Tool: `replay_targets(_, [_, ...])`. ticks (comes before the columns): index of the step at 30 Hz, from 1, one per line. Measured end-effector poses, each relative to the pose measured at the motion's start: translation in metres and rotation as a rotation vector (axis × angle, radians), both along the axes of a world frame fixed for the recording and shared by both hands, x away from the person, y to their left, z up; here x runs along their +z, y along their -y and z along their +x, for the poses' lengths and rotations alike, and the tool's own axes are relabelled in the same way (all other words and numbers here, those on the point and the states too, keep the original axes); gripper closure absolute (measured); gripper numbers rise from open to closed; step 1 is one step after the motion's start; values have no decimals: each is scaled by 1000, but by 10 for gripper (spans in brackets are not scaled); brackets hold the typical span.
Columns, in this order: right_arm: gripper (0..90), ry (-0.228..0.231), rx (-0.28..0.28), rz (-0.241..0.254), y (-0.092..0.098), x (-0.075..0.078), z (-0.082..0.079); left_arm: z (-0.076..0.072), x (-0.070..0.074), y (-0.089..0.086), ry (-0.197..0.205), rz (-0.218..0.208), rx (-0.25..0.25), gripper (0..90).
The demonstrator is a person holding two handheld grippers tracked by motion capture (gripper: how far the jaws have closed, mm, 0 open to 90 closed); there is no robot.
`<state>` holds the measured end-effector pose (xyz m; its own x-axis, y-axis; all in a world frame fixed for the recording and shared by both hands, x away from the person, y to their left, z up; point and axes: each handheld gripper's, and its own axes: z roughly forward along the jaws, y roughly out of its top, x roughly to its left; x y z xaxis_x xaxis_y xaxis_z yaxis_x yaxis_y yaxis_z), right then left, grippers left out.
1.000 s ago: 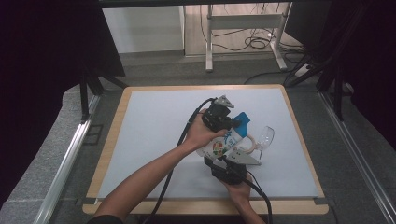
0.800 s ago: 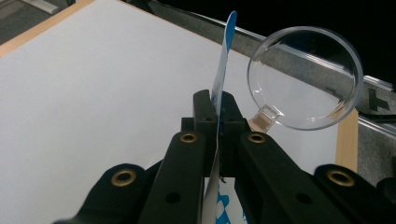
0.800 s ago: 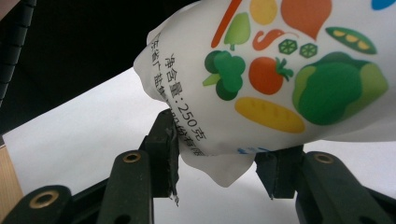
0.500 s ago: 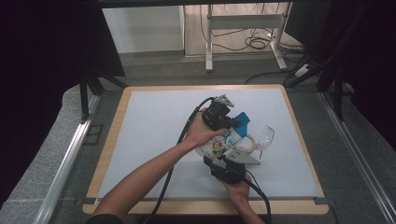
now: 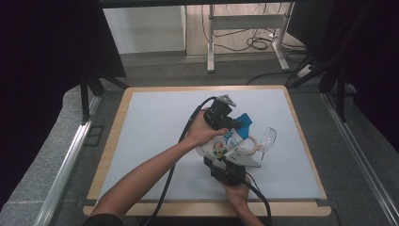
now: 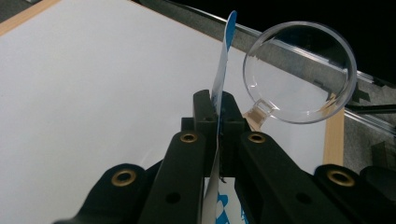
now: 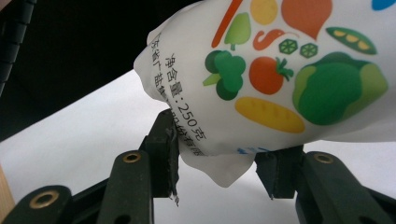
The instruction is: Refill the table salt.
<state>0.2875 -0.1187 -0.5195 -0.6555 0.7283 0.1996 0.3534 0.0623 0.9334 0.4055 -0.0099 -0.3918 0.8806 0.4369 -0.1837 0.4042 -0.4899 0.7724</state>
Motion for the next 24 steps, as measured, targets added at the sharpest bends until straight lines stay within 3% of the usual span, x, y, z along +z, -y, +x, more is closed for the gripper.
replay_targets(9, [549,-17,-31,74,-4,6,-2,3,9,12,1,81,-24,900])
replay_targets(16, [557,1,-44,45,-5,11,-1,4,10,18,-2,98,-39,900])
replay_targets(24, [559,9,-42,62,-5,15,0,5,9,24,-4,117,-43,900])
